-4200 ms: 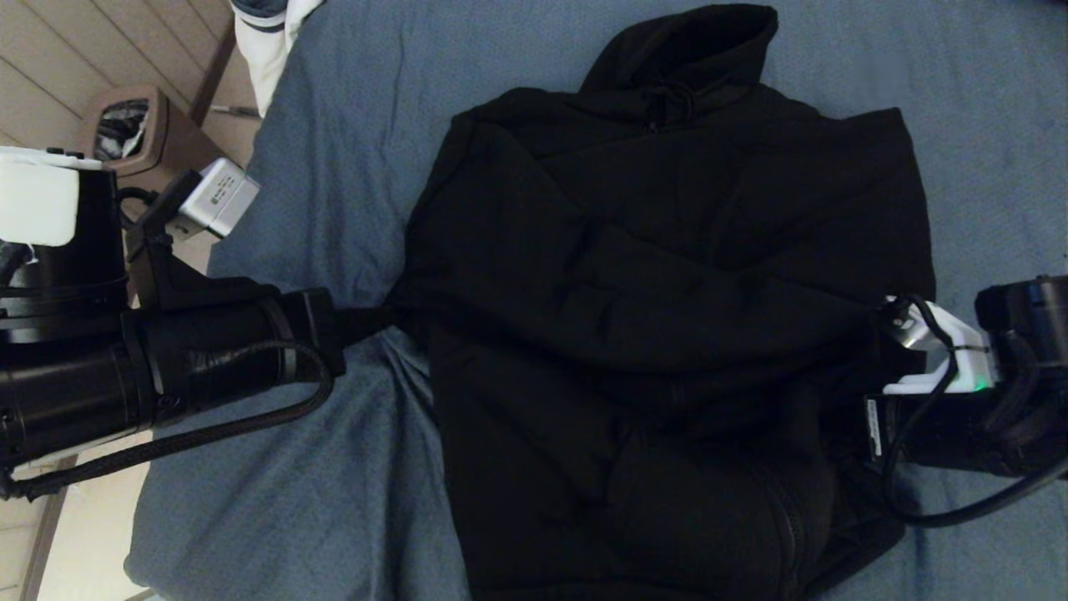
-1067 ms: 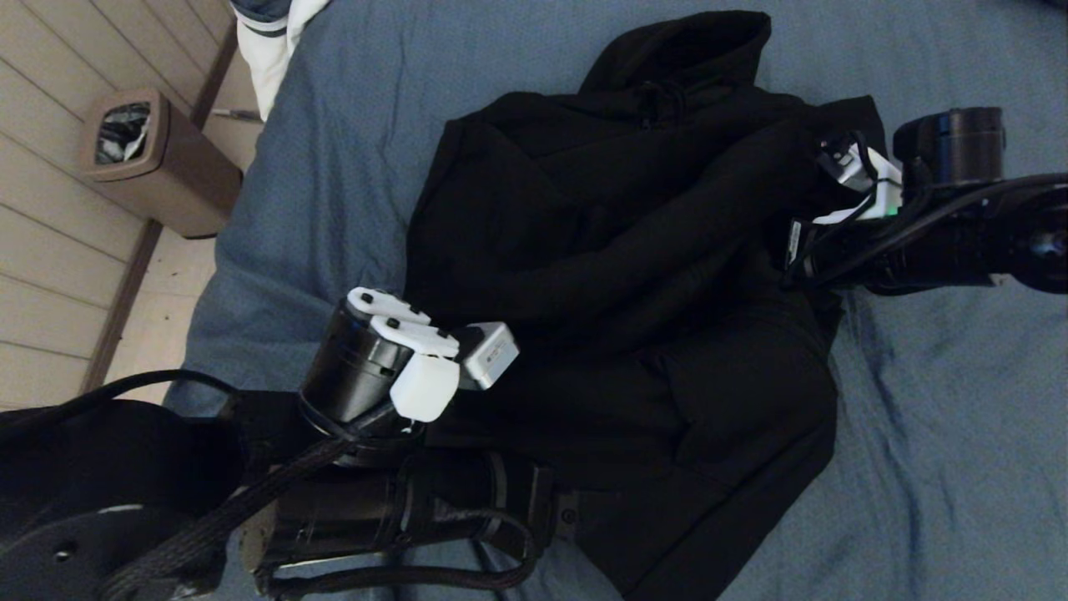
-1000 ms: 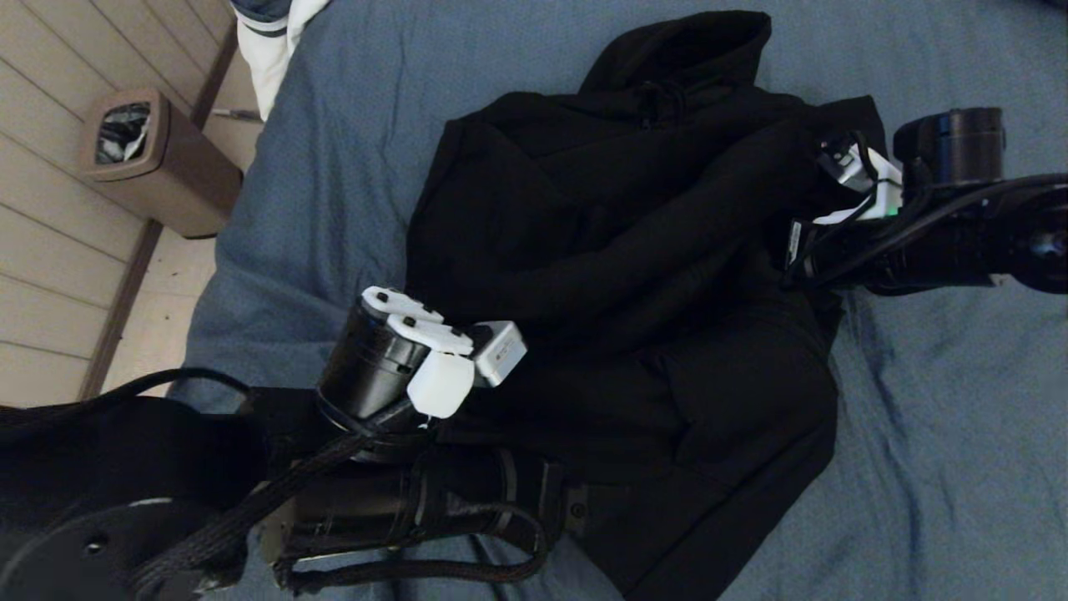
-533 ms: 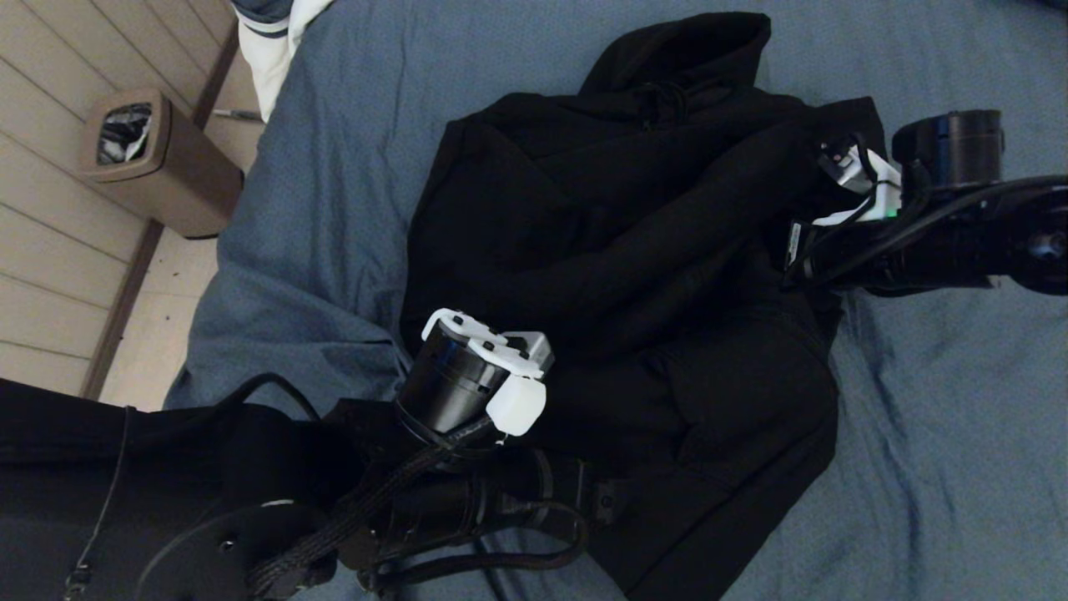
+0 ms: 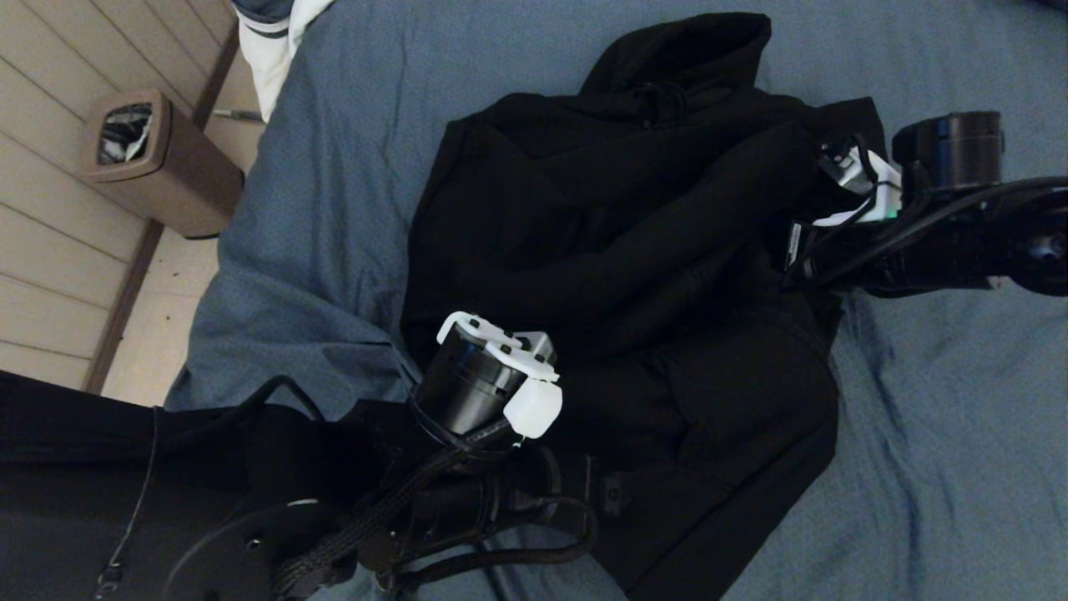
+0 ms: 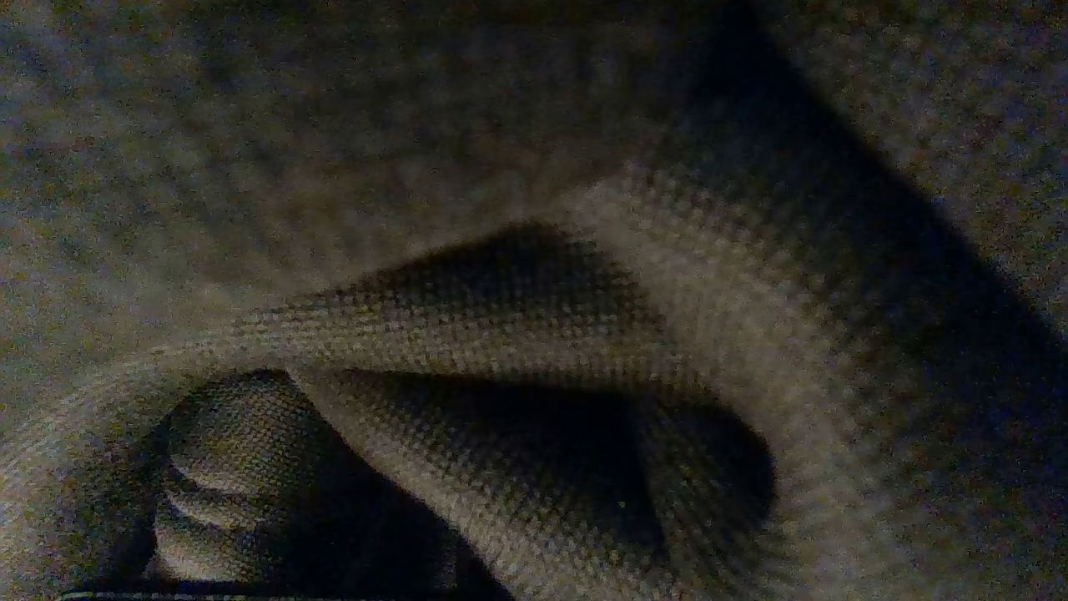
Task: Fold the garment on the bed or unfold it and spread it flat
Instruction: Fold the black sweatshirt
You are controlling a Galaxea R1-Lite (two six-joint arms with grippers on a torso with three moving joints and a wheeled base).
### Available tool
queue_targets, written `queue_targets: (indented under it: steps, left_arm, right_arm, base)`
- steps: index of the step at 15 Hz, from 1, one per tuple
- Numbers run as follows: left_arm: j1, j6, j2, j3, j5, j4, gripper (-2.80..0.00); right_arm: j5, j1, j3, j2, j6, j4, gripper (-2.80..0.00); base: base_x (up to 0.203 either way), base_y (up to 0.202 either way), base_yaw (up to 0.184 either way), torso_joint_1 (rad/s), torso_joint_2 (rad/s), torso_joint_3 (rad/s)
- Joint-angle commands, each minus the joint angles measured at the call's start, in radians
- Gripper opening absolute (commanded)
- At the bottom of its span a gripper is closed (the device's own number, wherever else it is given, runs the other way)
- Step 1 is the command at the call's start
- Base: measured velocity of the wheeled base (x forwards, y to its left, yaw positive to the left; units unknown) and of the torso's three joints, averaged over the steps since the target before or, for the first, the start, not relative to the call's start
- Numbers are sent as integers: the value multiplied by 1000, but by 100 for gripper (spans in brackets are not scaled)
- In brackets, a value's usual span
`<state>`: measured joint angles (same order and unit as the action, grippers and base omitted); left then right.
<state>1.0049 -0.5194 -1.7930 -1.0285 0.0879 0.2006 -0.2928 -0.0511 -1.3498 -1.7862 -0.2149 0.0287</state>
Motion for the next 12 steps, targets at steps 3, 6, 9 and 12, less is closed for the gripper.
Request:
queue_targets:
  steps: [3,6,9,12]
  left_arm:
    - [6,-4,7,8,-3,2,-280]
    - [45,-4,52,30,-2,2,-280]
    - [93,-1,118,34,2,-3,-280]
    - [104,1,143,8,-3,-9,-280]
  right_arm:
    - [-2,0,0,-4,0,0,-280]
    - [-1,0,0,-7,0,0,-280]
    - [-2,-3,0,-9,2,0,-280]
    - [0,-3,-2,-9,2,0,-280]
  base:
    - [0,0,0,0,0,0]
    - [0,0,0,0,0,0]
    - [0,0,0,0,0,0]
    - [0,0,0,0,0,0]
